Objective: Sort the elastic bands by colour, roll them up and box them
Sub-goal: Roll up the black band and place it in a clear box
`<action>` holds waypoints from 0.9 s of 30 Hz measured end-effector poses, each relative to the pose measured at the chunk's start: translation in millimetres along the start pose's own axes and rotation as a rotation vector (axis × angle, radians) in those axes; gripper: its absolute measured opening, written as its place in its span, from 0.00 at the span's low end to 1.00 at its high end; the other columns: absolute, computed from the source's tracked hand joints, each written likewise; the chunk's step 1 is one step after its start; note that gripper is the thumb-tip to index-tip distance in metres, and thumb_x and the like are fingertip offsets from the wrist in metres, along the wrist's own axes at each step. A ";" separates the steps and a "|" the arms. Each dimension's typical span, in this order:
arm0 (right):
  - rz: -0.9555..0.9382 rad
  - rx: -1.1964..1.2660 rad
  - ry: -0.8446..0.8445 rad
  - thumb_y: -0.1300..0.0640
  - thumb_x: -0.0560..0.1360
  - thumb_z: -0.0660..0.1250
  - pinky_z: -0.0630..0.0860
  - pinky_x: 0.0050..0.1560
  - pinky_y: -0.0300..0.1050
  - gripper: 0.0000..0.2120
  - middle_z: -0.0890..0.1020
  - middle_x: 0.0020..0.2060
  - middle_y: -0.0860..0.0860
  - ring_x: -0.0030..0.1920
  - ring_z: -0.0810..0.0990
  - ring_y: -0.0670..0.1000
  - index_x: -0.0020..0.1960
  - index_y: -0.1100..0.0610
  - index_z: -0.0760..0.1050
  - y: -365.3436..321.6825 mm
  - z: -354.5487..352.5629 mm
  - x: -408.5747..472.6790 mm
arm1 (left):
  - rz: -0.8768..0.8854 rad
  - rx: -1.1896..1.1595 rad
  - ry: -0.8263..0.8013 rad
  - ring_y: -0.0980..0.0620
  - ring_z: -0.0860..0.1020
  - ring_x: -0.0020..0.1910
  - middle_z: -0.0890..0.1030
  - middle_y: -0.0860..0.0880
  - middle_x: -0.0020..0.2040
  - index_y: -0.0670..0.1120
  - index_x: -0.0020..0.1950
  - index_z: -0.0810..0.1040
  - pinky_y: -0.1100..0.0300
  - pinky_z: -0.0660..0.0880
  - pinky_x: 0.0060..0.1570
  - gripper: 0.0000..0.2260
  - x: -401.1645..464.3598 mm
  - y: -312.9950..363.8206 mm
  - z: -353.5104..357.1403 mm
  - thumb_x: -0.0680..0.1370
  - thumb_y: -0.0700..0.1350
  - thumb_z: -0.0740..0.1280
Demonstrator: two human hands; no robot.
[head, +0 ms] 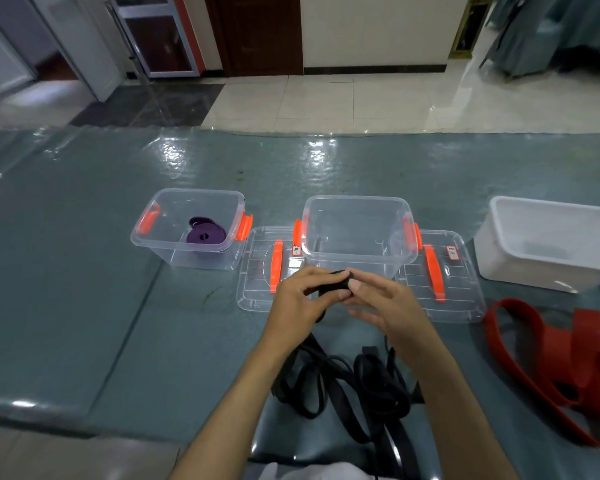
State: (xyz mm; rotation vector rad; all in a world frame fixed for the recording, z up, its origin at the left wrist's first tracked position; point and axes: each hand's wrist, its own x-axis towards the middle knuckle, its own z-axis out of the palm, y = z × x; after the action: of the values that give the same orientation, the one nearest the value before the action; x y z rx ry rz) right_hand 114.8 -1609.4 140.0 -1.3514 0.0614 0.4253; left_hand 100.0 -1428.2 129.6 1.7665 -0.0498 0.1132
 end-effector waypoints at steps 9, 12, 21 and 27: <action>-0.388 -0.031 0.016 0.60 0.76 0.75 0.85 0.56 0.49 0.11 0.89 0.54 0.55 0.56 0.88 0.56 0.58 0.58 0.85 -7.7 -8.4 2.6 | -0.008 -0.235 0.046 0.47 0.85 0.58 0.86 0.46 0.56 0.44 0.58 0.81 0.54 0.80 0.63 0.16 -1.0 14.0 3.4 0.73 0.39 0.81; -0.405 0.048 0.039 0.60 0.76 0.75 0.85 0.55 0.49 0.09 0.88 0.55 0.57 0.59 0.87 0.58 0.56 0.57 0.86 -4.6 -6.0 3.5 | 0.016 -0.326 0.094 0.46 0.85 0.59 0.86 0.45 0.57 0.40 0.54 0.82 0.57 0.80 0.61 0.11 -0.9 15.1 6.6 0.74 0.34 0.78; -0.471 -0.182 0.095 0.64 0.72 0.81 0.84 0.53 0.41 0.09 0.89 0.48 0.52 0.51 0.89 0.52 0.46 0.56 0.83 -0.9 -6.2 8.1 | 0.019 -0.416 0.217 0.46 0.86 0.56 0.87 0.43 0.53 0.39 0.54 0.81 0.62 0.80 0.56 0.07 0.2 16.5 20.2 0.78 0.35 0.75; -0.385 -0.052 0.081 0.63 0.72 0.81 0.86 0.51 0.49 0.18 0.87 0.51 0.56 0.47 0.89 0.59 0.59 0.55 0.81 -1.0 -1.6 9.0 | 0.053 -0.344 0.183 0.48 0.83 0.63 0.86 0.45 0.60 0.42 0.59 0.86 0.60 0.78 0.63 0.09 1.1 9.8 23.1 0.79 0.39 0.74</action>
State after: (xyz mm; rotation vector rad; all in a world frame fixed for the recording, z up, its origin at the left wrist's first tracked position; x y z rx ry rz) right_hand 123.8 -1608.7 138.0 -1.3938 -0.1421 0.0480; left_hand 101.2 -1452.8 134.8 1.4055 0.0163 0.2875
